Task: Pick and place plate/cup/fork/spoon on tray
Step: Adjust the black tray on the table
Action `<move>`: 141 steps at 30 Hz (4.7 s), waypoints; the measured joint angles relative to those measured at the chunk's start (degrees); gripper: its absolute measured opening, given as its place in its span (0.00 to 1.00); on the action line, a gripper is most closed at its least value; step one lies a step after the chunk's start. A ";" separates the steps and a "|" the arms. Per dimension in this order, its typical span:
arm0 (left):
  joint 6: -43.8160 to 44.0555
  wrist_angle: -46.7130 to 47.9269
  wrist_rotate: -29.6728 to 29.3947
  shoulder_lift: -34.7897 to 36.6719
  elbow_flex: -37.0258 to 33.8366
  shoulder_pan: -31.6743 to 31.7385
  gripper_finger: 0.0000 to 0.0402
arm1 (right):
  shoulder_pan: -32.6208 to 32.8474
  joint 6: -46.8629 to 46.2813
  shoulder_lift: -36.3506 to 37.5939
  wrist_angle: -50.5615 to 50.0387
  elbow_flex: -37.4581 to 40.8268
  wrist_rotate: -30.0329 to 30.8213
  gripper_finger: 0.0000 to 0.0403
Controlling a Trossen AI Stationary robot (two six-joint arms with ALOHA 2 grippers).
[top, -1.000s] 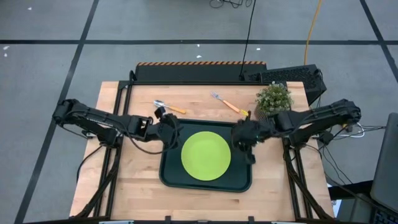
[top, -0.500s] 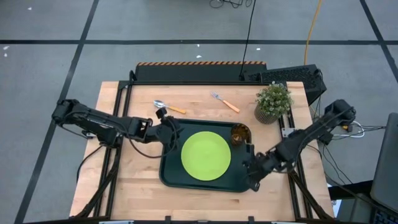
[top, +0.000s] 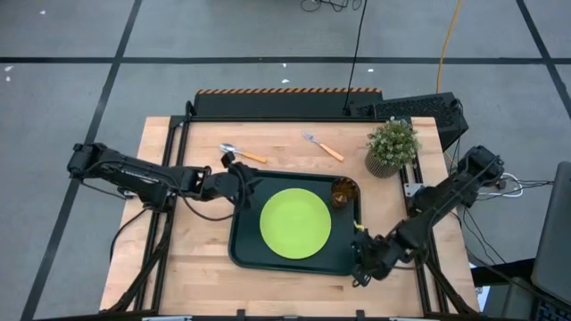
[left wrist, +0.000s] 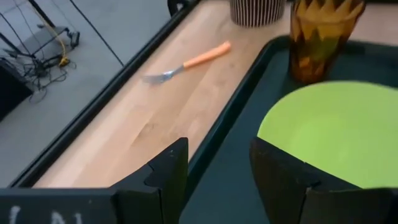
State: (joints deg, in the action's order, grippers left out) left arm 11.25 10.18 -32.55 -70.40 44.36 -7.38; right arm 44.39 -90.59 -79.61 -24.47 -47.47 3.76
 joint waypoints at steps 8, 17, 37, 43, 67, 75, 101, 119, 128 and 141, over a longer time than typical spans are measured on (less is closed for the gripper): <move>-0.04 -5.52 0.01 1.84 -3.14 -0.02 0.44 | 5.86 -10.64 -1.76 2.49 0.03 6.71 0.15; 1.15 -5.71 0.04 2.22 -3.44 -0.04 0.44 | 5.84 -1.46 -8.61 12.09 0.01 5.03 0.14; 4.63 -6.17 0.10 2.23 -3.44 -0.04 0.44 | 5.98 4.56 -11.96 12.94 1.33 6.87 0.00; 5.01 -6.63 0.10 2.23 -3.44 -0.04 0.44 | 5.98 4.96 -12.37 13.43 1.36 6.98 0.00; 4.17 -7.20 0.10 2.23 -3.42 -0.04 0.44 | 5.65 4.31 -12.17 12.71 3.99 9.11 0.00; 4.11 -7.03 0.10 2.23 -3.42 -0.04 0.44 | 4.86 5.60 -11.49 11.85 4.14 9.78 0.00; 4.33 -5.40 0.08 2.21 -3.35 -0.63 0.44 | 3.89 11.33 -0.49 8.10 4.21 16.36 0.00; 4.52 -5.20 0.10 2.21 -3.35 -1.75 0.44 | -2.57 21.34 -3.91 3.32 4.16 13.65 0.00; 4.48 -5.18 0.10 2.21 -3.35 -1.73 0.44 | -1.11 17.86 -3.91 3.52 4.16 10.96 0.00; 4.42 -5.20 0.10 2.21 -3.35 -1.70 0.44 | 0.74 16.16 -3.82 4.46 4.16 8.09 0.00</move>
State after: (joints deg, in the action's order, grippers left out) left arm 15.66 4.98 -32.45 -68.18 41.01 -9.08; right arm 45.13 -74.43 -83.44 -20.01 -43.31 11.85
